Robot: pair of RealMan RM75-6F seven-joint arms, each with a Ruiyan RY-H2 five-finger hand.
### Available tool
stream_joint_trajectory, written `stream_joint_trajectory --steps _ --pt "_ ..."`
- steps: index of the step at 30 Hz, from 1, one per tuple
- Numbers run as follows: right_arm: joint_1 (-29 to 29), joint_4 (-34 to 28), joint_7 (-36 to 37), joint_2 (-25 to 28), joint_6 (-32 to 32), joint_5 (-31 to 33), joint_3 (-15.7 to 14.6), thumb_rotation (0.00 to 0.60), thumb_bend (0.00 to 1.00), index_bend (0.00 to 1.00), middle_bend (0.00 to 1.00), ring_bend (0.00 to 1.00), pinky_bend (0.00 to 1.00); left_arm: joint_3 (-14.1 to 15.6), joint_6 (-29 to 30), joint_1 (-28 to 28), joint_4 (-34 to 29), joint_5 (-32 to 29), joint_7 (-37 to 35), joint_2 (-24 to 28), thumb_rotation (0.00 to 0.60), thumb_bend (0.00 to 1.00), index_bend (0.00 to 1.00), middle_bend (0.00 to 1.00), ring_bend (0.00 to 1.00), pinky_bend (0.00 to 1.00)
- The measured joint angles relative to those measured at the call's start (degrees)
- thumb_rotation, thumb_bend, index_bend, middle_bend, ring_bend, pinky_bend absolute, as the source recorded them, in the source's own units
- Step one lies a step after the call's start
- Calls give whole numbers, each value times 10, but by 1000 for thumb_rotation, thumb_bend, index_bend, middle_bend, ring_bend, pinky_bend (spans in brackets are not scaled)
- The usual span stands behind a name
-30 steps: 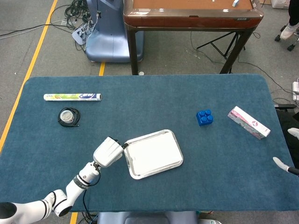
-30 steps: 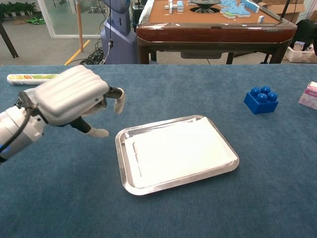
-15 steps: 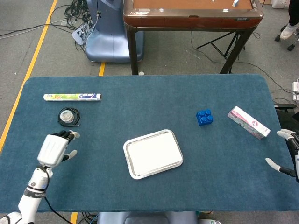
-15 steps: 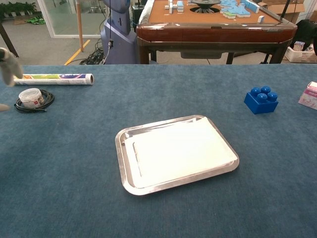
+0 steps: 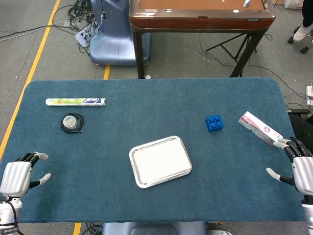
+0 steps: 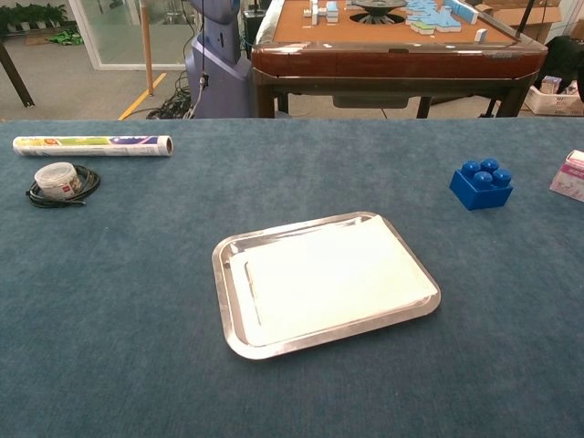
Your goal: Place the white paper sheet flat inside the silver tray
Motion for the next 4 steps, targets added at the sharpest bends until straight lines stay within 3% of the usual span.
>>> stream_joint_trajectory --steps 4 --pt "2 1 0 0 -2 1 0 600 0 293 258 128 299 -8 18 13 1 4 -13 9 600 95 442 445 385 495"
